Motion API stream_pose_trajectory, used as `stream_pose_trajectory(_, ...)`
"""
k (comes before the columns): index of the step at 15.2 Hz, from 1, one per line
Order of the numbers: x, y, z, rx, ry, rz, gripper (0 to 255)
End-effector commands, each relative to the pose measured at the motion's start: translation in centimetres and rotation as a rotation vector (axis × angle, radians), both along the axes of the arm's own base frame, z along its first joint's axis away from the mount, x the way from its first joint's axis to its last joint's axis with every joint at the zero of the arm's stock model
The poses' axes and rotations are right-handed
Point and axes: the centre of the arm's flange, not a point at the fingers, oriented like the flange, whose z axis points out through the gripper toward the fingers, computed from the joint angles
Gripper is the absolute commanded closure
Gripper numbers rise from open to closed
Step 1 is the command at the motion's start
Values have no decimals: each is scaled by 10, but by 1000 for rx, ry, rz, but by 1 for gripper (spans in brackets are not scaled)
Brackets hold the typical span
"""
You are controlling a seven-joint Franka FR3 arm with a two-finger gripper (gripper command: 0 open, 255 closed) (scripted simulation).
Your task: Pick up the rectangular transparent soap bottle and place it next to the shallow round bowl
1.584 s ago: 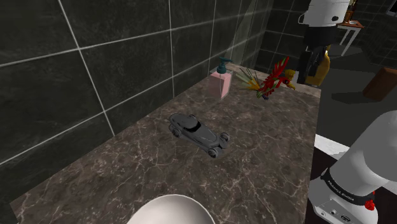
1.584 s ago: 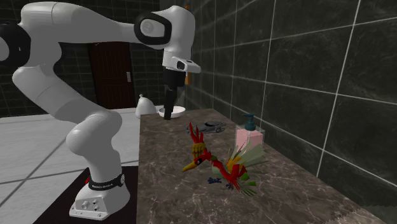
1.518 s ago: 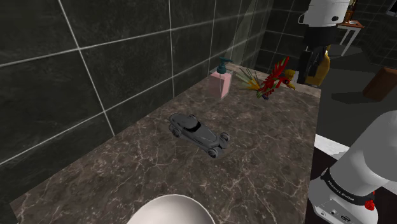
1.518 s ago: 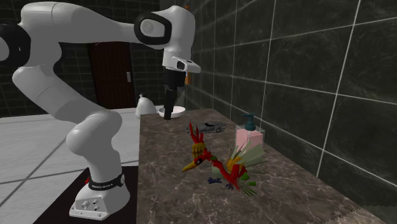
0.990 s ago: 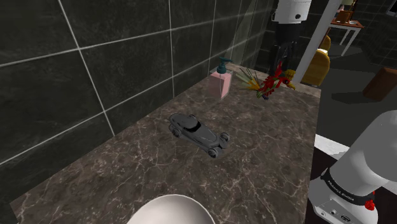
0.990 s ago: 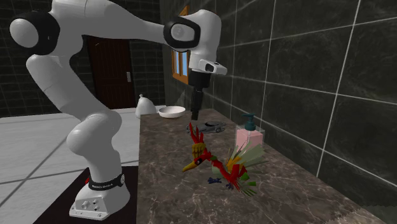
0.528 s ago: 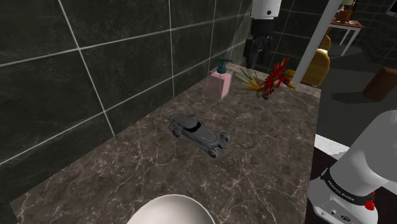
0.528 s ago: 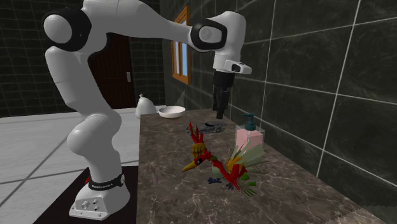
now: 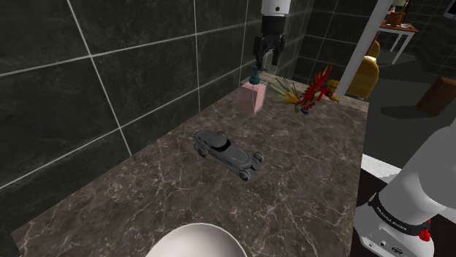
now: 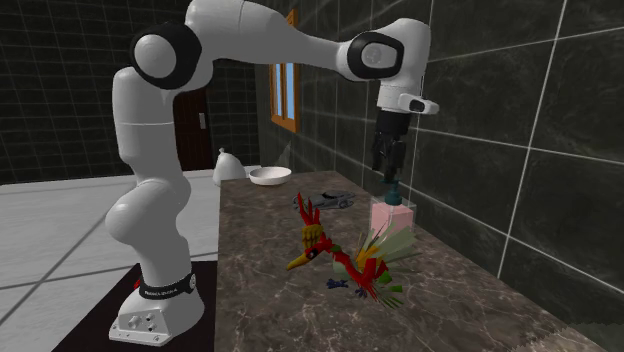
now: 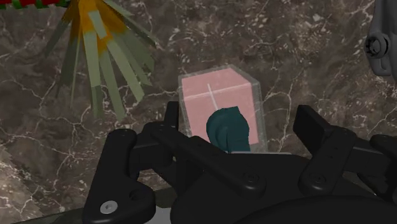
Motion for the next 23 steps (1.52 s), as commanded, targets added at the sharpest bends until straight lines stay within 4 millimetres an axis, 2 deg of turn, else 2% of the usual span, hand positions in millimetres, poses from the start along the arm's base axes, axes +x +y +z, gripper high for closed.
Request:
stream_pose_trajectory(1, 25, 2, -2, 6, -8, 1, 0)
stream_pose_trajectory(3, 50, 5, -1, 12, -16, 2, 0)
stream_pose_trajectory(4, 54, 6, -1, 13, -17, 2, 0)
stream_pose_trajectory(11, 51, 9, -41, 13, -17, 2, 0)
stream_pose_trajectory(19, 51, 9, -41, 13, -17, 2, 0)
stream_pose_trajectory(20, 51, 9, -41, 13, -17, 2, 255)
stream_pose_trajectory(23, 51, 9, -41, 13, -17, 2, 255)
